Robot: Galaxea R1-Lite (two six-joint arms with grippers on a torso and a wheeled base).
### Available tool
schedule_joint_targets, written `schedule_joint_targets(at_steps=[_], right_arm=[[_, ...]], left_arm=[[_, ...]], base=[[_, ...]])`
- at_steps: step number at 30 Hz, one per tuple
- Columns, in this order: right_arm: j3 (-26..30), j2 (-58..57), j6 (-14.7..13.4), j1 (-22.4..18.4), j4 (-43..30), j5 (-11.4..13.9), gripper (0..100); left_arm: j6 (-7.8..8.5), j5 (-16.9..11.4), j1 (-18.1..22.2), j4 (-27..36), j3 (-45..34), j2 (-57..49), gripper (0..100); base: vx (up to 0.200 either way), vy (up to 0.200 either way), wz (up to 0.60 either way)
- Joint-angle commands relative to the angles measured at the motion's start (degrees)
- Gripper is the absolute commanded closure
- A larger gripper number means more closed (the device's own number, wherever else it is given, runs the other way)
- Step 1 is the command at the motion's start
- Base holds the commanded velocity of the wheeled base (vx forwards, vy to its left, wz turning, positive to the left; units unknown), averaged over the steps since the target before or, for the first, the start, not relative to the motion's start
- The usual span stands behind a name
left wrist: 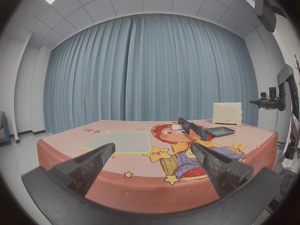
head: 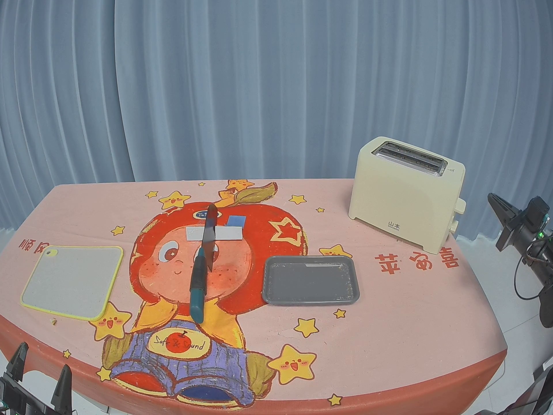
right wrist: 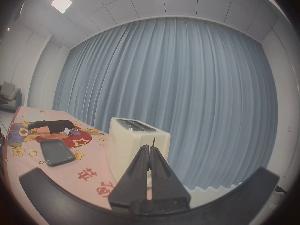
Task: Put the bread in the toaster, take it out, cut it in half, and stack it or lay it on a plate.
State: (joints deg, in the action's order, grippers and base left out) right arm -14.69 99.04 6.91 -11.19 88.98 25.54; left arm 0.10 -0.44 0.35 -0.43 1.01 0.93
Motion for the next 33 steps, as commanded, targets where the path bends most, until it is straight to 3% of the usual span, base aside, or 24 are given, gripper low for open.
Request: schedule_joint_targets(at_steps=[1, 5, 25, 33], right_arm=[[3.44, -1.30, 1.17, 0.47, 0.14, -0.14, 100], [4.05, -2.18, 2.23, 0.47, 0.14, -0.14, 100], [6.60, -4.47, 2.32, 1.08, 0.14, -0.23, 100], [9.06, -4.47, 3.90, 1.70, 0.14, -0.14, 100]], left_arm=[[-0.01, 0.00, 0.00, -0.01, -1.01, -0.93, 0], [-0.01, 0.00, 0.00, -0.01, -1.01, -0.93, 0], [-0.01, 0.00, 0.00, -0.01, -1.01, -0.93, 0], [-0.01, -0.09, 0.00, -0.01, -1.01, -0.93, 0]], base=[[0.000, 0.000, 0.00], [0.000, 0.000, 0.00], [0.000, 0.000, 0.00], [0.000, 0.000, 0.00]])
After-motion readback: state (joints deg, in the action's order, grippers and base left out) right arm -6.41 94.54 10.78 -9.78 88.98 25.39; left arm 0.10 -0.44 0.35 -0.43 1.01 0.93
